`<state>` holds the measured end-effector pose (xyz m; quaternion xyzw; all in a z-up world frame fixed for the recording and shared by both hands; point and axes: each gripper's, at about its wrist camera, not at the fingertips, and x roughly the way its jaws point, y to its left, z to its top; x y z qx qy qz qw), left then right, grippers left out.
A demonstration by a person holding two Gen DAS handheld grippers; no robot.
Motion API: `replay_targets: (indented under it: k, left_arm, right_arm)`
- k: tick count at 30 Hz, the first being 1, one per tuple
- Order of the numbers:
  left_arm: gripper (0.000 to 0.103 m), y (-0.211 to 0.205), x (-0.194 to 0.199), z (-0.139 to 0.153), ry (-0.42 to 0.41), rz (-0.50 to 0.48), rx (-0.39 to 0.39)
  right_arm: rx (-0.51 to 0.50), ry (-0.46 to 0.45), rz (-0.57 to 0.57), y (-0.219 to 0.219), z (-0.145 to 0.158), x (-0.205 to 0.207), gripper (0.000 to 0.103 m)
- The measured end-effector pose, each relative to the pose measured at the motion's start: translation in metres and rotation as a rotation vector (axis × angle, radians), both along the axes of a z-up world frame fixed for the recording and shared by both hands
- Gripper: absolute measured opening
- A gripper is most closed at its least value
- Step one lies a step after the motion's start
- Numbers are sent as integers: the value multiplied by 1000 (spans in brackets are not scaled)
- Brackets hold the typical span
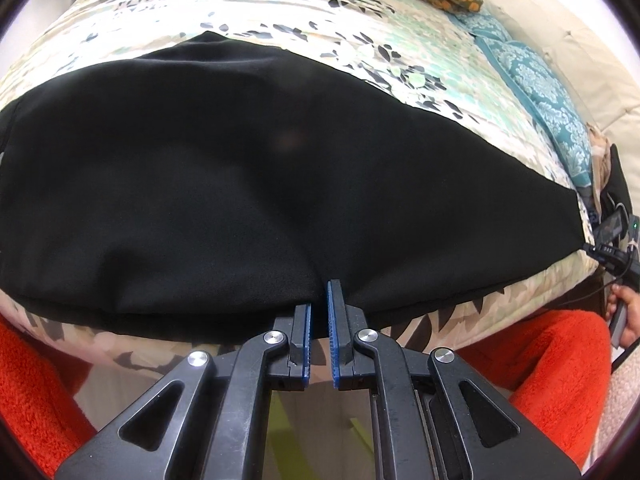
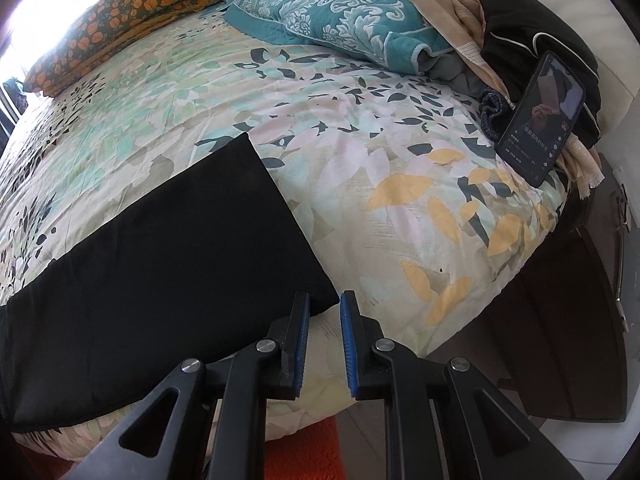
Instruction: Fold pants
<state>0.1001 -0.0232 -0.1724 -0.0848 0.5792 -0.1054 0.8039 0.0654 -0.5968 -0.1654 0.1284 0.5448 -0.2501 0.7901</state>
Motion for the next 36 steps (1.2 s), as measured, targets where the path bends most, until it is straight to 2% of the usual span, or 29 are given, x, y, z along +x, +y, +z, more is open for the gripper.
replay_targets:
  k: [13, 19, 25, 26, 27, 28, 29, 30, 32, 34, 36]
  left_arm:
    - [5, -4, -10, -2, -13, -46, 33]
    - [4, 0, -16, -4, 3, -55, 20]
    - [4, -1, -20, -11, 39, -66, 39]
    - [6, 0, -21, -11, 46, -68, 50]
    - [11, 1, -24, -9, 50, -63, 62]
    - [19, 3, -27, -6, 56, -59, 66]
    - [43, 6, -32, -4, 63, -56, 64]
    - [63, 11, -37, 1, 59, -49, 57]
    - [73, 23, -49, 12, 33, -27, 36]
    - [73, 38, -56, 22, 15, 7, 21]
    - [73, 63, -57, 29, -12, 95, 11]
  right_arm:
    - [-45, 47, 1, 7, -1, 5, 16]
    - [-74, 72, -1, 10, -3, 8, 16]
    - [-96, 90, 3, 14, -3, 10, 17]
    - [-92, 83, 5, 14, -2, 10, 21]
    - [-83, 74, 8, 13, 0, 9, 36]
    - [-78, 65, 7, 13, 3, 6, 67]
    - [-83, 49, 5, 13, 7, 3, 80]
    - [-103, 29, 7, 15, 14, -2, 87]
    - [-173, 13, 20, 23, 28, -9, 87]
    - [-223, -39, 50, 38, 45, -15, 87]
    - [-221, -107, 89, 61, 60, -16, 87]
